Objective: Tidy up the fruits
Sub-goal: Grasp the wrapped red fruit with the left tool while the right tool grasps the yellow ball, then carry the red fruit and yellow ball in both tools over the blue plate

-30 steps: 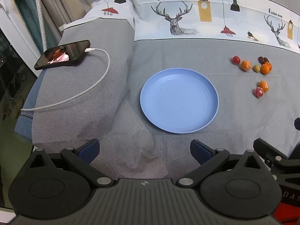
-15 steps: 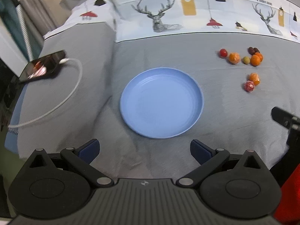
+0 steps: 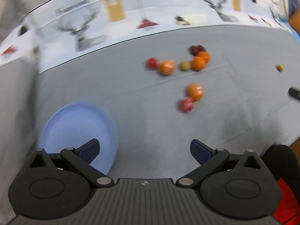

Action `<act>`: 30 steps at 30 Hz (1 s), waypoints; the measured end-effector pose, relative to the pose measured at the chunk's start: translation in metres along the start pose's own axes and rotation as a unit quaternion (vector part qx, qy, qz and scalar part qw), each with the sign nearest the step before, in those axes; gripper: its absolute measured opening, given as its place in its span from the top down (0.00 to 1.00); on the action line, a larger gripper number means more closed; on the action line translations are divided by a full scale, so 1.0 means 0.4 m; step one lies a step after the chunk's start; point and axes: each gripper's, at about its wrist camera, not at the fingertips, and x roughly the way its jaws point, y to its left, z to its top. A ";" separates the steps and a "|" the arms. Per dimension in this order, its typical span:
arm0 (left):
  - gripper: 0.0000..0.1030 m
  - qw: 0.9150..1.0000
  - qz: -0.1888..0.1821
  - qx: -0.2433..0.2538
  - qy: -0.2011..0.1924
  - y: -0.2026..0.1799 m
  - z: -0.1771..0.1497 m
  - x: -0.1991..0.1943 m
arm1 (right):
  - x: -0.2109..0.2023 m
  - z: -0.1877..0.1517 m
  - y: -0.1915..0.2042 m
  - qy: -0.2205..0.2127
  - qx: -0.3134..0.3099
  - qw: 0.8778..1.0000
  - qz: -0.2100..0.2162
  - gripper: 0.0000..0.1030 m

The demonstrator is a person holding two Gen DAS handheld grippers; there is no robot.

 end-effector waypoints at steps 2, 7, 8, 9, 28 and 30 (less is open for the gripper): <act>0.00 1.000 -0.007 0.023 0.000 -0.049 0.031 0.056 | 0.047 0.036 -0.063 -0.014 0.022 0.999 -0.031 0.00; 0.00 0.998 -0.002 0.066 0.013 -0.140 0.080 0.200 | 0.222 0.112 -0.175 -0.053 0.049 0.993 -0.096 0.01; 0.00 0.998 -0.002 0.069 0.014 -0.151 0.087 0.222 | 0.272 0.131 -0.198 -0.059 0.055 0.991 -0.109 0.01; 0.00 0.997 -0.001 0.072 0.017 -0.160 0.092 0.241 | 0.313 0.145 -0.211 -0.062 0.062 0.989 -0.118 0.01; 0.67 0.994 -0.080 0.075 0.004 -0.179 0.123 0.304 | 0.564 0.174 -0.230 -0.034 0.030 0.990 -0.133 0.72; 0.67 0.995 -0.079 0.068 -0.001 -0.165 0.119 0.272 | 0.531 0.186 -0.228 -0.035 0.046 0.991 -0.119 0.72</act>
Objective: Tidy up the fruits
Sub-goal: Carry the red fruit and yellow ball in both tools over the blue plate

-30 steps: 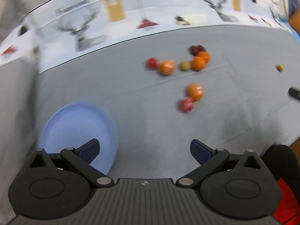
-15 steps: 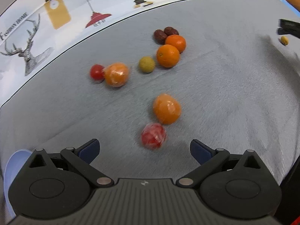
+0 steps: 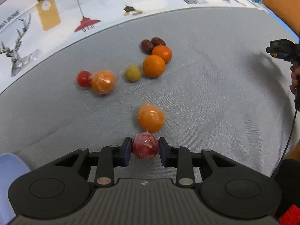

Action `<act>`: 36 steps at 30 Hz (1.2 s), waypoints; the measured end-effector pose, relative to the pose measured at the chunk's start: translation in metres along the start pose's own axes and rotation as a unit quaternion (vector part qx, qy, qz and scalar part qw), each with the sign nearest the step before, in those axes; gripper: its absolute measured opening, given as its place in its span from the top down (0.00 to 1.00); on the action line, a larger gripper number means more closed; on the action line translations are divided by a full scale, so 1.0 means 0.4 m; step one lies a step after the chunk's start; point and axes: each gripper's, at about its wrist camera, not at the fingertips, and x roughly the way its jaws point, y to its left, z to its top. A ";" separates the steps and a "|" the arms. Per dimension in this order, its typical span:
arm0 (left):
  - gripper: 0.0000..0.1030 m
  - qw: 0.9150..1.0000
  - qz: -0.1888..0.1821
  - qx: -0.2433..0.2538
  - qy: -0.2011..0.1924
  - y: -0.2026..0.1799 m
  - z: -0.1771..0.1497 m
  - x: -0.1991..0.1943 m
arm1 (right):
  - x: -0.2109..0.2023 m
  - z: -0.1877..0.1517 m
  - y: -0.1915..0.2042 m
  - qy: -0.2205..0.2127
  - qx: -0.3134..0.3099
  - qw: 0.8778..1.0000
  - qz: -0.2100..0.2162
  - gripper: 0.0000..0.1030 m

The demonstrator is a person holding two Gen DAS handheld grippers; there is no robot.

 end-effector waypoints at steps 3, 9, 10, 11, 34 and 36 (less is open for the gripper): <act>0.67 1.000 0.009 -0.010 -0.013 0.021 -0.017 -0.064 | -0.084 0.023 0.007 -0.011 0.005 0.999 0.043 0.72; 0.67 0.998 0.032 -0.052 -0.021 0.093 -0.080 -0.229 | -0.327 -0.017 0.097 -0.033 -0.003 0.987 0.159 0.72; 0.67 0.997 0.037 -0.060 -0.022 0.107 -0.096 -0.260 | -0.363 -0.029 0.113 -0.032 -0.007 0.984 0.177 0.72; 0.67 0.996 0.045 -0.068 -0.024 0.123 -0.114 -0.293 | -0.400 -0.040 0.135 -0.031 -0.013 0.980 0.195 0.72; 0.67 0.970 0.116 -0.203 -0.064 0.370 -0.556 -0.671 | -1.072 -0.499 0.424 0.043 -0.286 0.863 0.414 0.72; 0.67 0.969 0.111 -0.207 -0.070 0.373 -0.565 -0.676 | -1.083 -0.496 0.424 0.036 -0.292 0.862 0.414 0.72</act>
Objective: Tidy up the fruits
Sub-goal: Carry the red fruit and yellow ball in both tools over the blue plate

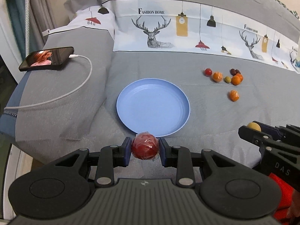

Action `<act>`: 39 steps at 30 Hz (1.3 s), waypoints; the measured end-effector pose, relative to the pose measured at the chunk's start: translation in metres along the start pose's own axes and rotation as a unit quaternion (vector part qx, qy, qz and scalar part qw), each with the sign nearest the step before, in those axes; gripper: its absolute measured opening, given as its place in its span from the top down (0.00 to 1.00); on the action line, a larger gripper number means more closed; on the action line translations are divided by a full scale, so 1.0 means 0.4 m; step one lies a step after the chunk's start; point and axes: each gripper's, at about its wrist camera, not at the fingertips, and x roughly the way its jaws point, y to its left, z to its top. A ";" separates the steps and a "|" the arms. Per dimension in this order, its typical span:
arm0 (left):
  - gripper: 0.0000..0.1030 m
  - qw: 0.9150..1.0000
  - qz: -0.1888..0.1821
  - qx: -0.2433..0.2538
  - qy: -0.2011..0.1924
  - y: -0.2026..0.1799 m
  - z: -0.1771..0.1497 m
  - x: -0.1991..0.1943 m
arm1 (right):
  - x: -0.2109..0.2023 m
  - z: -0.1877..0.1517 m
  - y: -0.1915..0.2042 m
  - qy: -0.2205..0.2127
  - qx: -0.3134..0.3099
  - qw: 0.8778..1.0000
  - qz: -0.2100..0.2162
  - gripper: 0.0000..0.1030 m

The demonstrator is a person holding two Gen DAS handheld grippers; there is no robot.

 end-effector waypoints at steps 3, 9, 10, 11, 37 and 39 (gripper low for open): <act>0.67 1.000 -0.010 -0.007 -0.008 0.009 -0.006 -0.009 | -0.011 0.002 0.015 -0.001 -0.013 1.000 -0.003 0.72; 0.67 1.000 -0.016 -0.012 -0.021 0.017 -0.016 -0.021 | -0.011 0.003 0.039 0.000 -0.026 1.000 -0.008 0.72; 0.67 1.000 -0.017 -0.013 -0.022 0.019 -0.016 -0.021 | -0.010 0.003 0.042 0.000 -0.028 1.000 -0.008 0.72; 0.67 0.999 -0.018 -0.014 -0.023 0.021 -0.017 -0.022 | -0.009 0.003 0.046 0.001 -0.030 1.000 -0.008 0.72; 0.67 0.999 -0.014 -0.028 -0.014 0.038 0.017 0.035 | 0.053 -0.003 0.044 0.026 -0.033 0.999 -0.008 0.72; 0.67 1.000 -0.012 -0.026 -0.013 0.036 0.027 0.043 | 0.063 -0.002 0.046 0.027 -0.034 0.999 -0.007 0.72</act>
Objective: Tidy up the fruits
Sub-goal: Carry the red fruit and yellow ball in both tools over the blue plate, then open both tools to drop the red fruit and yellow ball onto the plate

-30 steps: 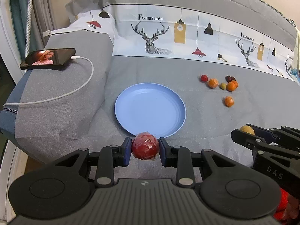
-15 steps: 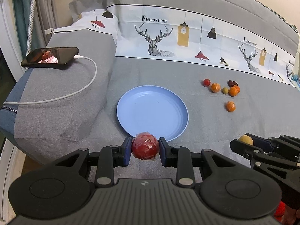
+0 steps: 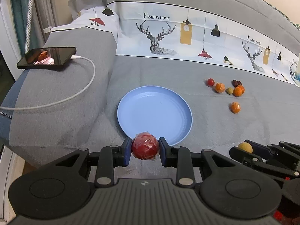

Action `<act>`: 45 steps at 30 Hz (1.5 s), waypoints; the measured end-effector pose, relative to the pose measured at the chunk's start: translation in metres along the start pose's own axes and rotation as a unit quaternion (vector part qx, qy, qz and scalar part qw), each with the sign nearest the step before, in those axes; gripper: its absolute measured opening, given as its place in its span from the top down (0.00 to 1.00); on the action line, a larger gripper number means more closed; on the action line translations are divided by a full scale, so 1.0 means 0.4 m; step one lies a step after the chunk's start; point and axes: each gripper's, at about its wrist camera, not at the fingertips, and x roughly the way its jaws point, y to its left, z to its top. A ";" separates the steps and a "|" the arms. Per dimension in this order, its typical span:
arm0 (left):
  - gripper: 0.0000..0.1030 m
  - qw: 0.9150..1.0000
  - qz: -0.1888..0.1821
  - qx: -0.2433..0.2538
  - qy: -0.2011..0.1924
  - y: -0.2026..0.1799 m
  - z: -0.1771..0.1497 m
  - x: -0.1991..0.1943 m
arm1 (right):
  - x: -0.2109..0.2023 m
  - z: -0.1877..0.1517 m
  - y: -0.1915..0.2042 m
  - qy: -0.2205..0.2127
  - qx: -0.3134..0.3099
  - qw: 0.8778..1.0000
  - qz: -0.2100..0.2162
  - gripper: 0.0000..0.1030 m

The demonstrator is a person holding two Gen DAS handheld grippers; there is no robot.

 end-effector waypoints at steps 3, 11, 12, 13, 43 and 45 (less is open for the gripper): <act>0.67 1.000 0.002 0.002 0.003 -0.002 0.016 0.016 | 0.016 0.002 0.001 0.002 -0.004 1.000 0.001 0.72; 0.67 1.000 0.008 0.010 0.009 -0.007 0.060 0.076 | 0.085 0.029 -0.003 0.007 0.001 1.000 0.001 0.72; 0.67 1.000 0.008 0.011 0.009 -0.008 0.066 0.083 | 0.096 0.034 -0.004 0.008 0.003 1.000 0.001 0.72; 0.67 1.000 0.008 0.012 0.008 -0.008 0.072 0.091 | 0.108 0.038 -0.005 0.008 0.006 1.000 0.000 0.72; 0.29 0.996 0.024 0.054 0.071 -0.004 0.176 0.442 | 0.443 0.117 -0.019 0.056 -0.022 0.998 0.016 0.68; 0.00 0.997 0.026 0.057 0.051 -0.002 0.178 0.420 | 0.444 0.132 -0.020 0.051 -0.027 0.998 0.015 0.38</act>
